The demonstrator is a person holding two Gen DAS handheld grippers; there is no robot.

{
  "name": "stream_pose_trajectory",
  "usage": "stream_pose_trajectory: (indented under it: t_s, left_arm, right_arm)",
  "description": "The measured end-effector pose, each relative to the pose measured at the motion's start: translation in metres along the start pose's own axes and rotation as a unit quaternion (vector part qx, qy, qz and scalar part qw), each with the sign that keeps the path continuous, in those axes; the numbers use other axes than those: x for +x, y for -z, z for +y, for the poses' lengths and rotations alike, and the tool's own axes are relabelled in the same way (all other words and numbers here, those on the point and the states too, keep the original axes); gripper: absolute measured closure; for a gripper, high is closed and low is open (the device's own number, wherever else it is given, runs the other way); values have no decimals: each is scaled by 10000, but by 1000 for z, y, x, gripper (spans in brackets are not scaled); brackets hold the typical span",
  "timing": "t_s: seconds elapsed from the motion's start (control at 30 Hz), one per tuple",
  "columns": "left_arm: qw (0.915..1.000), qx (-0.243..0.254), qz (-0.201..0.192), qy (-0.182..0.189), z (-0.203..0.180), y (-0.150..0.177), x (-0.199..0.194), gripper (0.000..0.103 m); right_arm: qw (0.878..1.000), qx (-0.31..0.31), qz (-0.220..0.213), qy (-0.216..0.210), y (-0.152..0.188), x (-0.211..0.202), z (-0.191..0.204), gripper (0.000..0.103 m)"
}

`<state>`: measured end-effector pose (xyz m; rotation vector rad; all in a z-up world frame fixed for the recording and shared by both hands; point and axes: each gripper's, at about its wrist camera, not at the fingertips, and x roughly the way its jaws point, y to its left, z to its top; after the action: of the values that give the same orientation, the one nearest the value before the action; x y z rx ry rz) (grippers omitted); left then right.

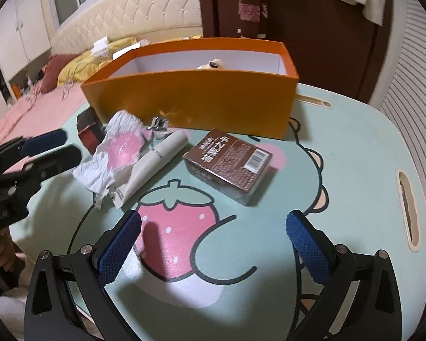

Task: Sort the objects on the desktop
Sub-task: 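Grasp the pink heart on the white cloth with the left gripper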

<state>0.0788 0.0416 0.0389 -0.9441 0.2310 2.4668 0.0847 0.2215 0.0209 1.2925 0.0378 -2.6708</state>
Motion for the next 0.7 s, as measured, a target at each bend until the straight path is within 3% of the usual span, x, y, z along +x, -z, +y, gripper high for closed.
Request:
stream_pose_trajectory:
  t_s: [0.07,0.23,0.3,0.33,0.4,0.5,0.6,0.7]
  left_arm:
    - [9997,175,-32,144,-11,-7,7,56]
    - [9984,572,-17,-45,-27,-18,20,57]
    - [9987,493,-17,157,-27,-19,20,78]
    - [9986,453,-17,258,-27,-19,20,83]
    - [9984,421,38,375,-28,-19,22,83]
    - [9982,544,261,-38,-28,-12,34,83]
    - [9987,421,291,-65,-23,-12,37,78]
    - [9979,425,492,-27,-24,-8,43,57]
  right_arm:
    - [10000,49,-32,-39,1,-1,-2,1]
    - [9998,111,-85,-131,1,-3,-6,1]
    - [9997,133,-103,-176,0,-3,-6,1]
    - [9997,142,-110,-192,0,-3,-7,1]
    - [9995,162,-123,-227,0,-3,-8,1]
    - [9994,179,-135,-248,-2,-2,-10,1]
    - [9994,178,-146,-272,-3,-1,-10,1]
    - [9993,191,-155,-294,-2,-1,-11,1]
